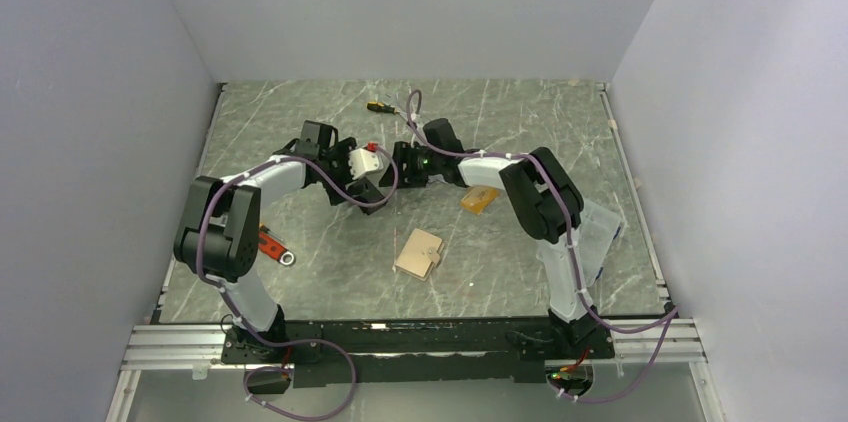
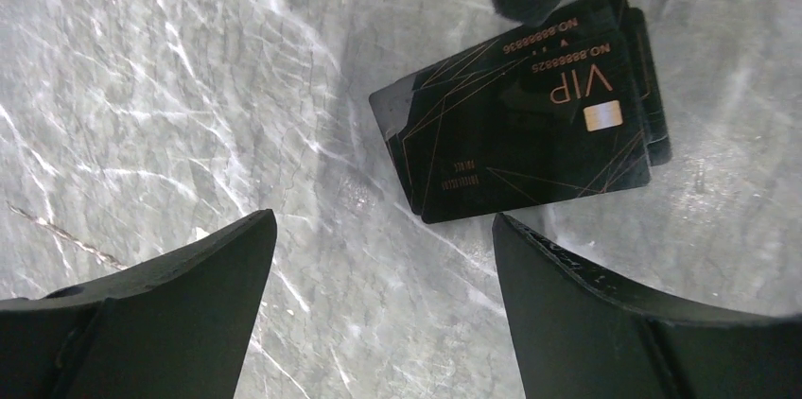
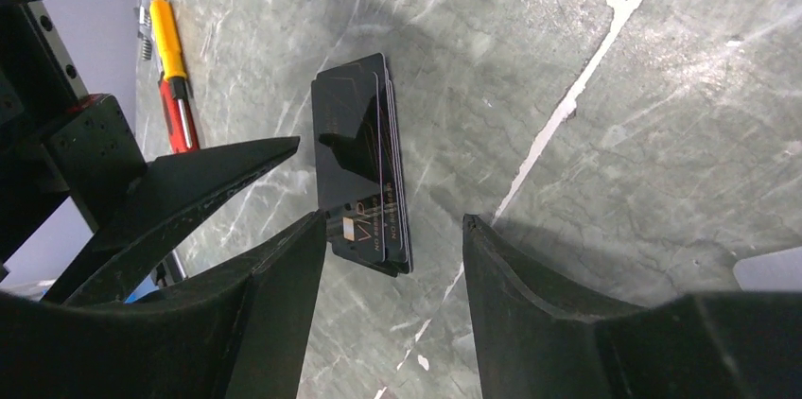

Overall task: Put the credit cards into the card holder
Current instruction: Pick up the credit card from the center of the board.

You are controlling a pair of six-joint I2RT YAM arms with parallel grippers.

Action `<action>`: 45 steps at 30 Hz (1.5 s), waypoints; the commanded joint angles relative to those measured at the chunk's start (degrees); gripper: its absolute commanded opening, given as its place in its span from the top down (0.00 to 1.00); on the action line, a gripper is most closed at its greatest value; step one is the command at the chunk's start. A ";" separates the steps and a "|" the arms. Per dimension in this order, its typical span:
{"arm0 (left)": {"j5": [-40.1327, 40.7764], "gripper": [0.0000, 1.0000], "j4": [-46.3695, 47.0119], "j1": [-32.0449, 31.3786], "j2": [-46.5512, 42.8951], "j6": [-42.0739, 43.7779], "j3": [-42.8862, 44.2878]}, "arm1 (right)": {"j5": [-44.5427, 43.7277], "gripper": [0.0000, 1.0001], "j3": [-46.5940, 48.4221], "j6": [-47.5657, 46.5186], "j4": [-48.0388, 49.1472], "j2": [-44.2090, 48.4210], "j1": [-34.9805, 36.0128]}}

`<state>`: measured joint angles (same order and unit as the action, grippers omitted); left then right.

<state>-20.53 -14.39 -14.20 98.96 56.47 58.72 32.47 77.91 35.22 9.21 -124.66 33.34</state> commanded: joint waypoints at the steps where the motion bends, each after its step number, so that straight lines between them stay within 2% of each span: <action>1: -5.43 0.09 -1.65 -0.29 -2.82 2.70 1.66 | 0.79 0.42 2.26 0.19 0.77 -2.15 -0.08; 9: -4.29 0.11 -1.02 -0.50 0.41 2.12 3.30 | 1.10 0.43 3.96 -0.15 -0.48 -3.72 -0.12; 16: 1.00 0.13 3.13 -2.33 1.33 4.38 0.48 | 1.44 0.44 4.13 0.44 -0.75 -4.57 -0.12; 27: 2.82 0.15 4.44 -3.84 2.71 4.74 -0.39 | 1.94 0.44 2.59 1.46 -0.44 -5.11 0.01; 30: 3.16 0.22 4.32 -4.40 3.53 4.85 -0.13 | 1.81 0.44 1.85 1.75 -0.08 -5.18 0.06; 35: 2.61 0.23 3.16 -4.77 4.33 4.58 1.38 | 2.25 0.44 1.38 2.26 0.15 -5.65 0.11; 38: 1.75 0.28 2.64 -5.17 4.59 3.92 1.65 | 2.66 0.44 1.25 2.55 0.11 -5.82 0.05; 40: 1.05 0.27 1.24 -5.22 4.10 2.74 2.16 | 2.67 0.44 0.72 2.56 0.25 -5.52 0.00; 45: -6.28 0.27 -6.37 -1.92 -0.25 -1.55 4.93 | 1.65 0.43 0.64 1.25 -1.26 -4.38 -0.05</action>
<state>-19.51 -12.29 -18.55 102.13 58.72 60.60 36.01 80.01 38.00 12.53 -127.94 33.28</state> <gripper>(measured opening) 0.727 0.559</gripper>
